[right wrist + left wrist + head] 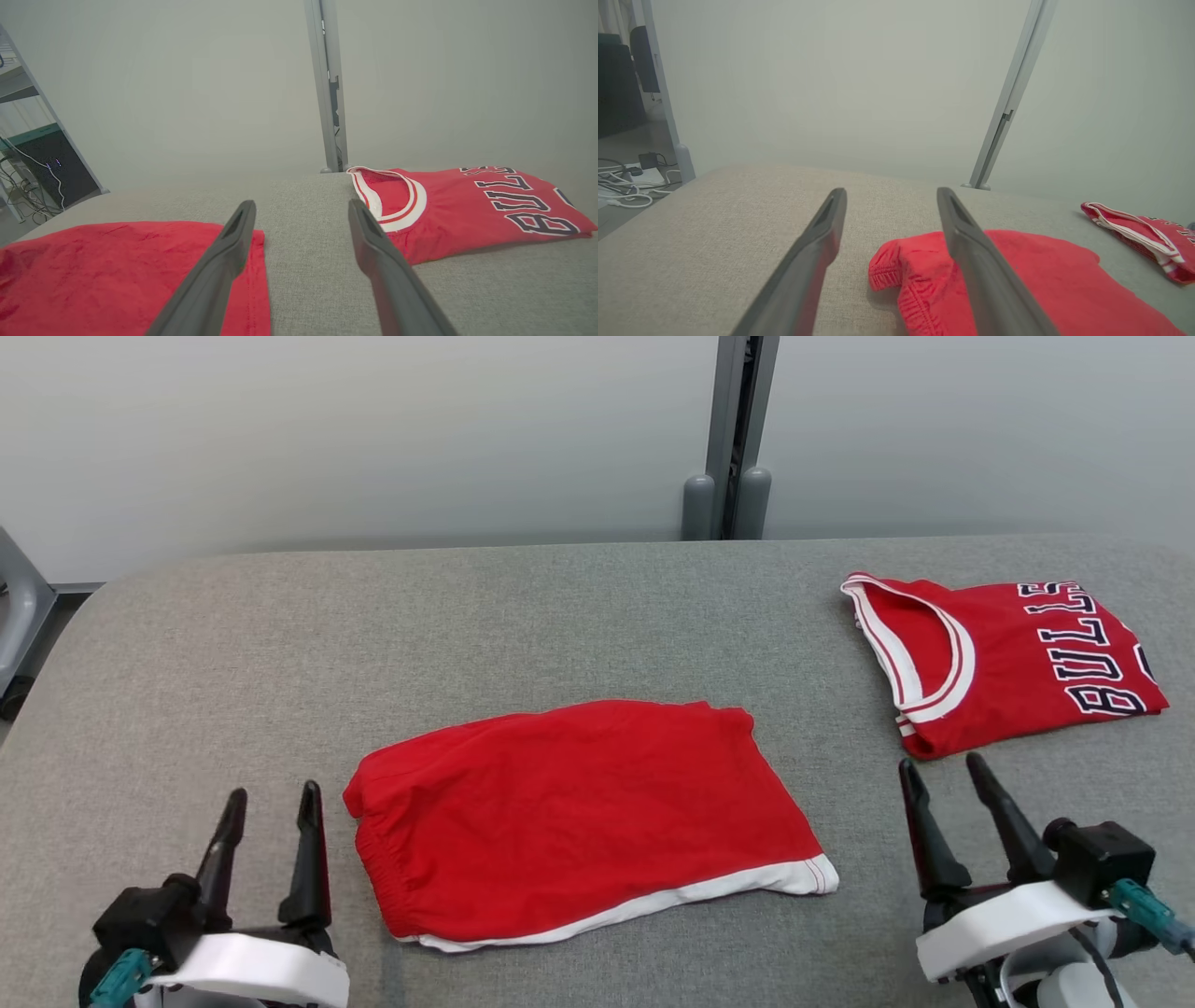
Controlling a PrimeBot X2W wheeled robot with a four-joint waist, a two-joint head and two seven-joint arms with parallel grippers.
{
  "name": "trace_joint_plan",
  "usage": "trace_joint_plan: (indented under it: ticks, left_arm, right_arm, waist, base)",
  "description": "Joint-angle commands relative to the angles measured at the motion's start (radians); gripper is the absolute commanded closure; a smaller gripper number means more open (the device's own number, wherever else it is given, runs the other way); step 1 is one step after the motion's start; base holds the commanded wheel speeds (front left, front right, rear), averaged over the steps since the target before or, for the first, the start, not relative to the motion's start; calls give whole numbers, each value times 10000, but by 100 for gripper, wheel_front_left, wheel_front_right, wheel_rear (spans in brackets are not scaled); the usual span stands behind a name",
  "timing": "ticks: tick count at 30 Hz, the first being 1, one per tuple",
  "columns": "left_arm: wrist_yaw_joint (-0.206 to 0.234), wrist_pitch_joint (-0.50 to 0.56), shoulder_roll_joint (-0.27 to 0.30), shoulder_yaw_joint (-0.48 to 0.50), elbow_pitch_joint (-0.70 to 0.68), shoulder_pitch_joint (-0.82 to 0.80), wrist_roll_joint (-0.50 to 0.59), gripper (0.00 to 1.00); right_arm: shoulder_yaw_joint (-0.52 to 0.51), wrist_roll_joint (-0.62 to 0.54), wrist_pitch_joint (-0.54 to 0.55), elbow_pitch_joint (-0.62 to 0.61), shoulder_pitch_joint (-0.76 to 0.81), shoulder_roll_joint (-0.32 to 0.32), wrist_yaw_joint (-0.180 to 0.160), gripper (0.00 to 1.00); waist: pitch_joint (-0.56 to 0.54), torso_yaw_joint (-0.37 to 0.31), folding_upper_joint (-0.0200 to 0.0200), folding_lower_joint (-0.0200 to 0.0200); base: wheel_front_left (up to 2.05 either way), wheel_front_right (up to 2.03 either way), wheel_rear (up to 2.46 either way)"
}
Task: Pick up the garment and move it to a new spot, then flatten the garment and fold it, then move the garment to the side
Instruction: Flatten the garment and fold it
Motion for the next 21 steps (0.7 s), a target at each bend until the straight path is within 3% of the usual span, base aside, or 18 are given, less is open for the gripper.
trace_joint_plan:
  ticks: [1, 21]
  left_arm:
    - [-23, 152, 91, -44, 98, 30, -58, 0]
    - [-631, 3408, 339, -1246, 1755, 52, -1079, 0]
  right_arm:
    - [90, 127, 51, 150, -103, -129, 9, 0]
    - [2667, 2767, 2543, 1796, -589, -810, 9, 0]
  waist:
    - [0, 5, 0, 0]
    - [62, 127, 0, 0]
  base:
    - [0, 0, 0]
    - [0, 0, 0]
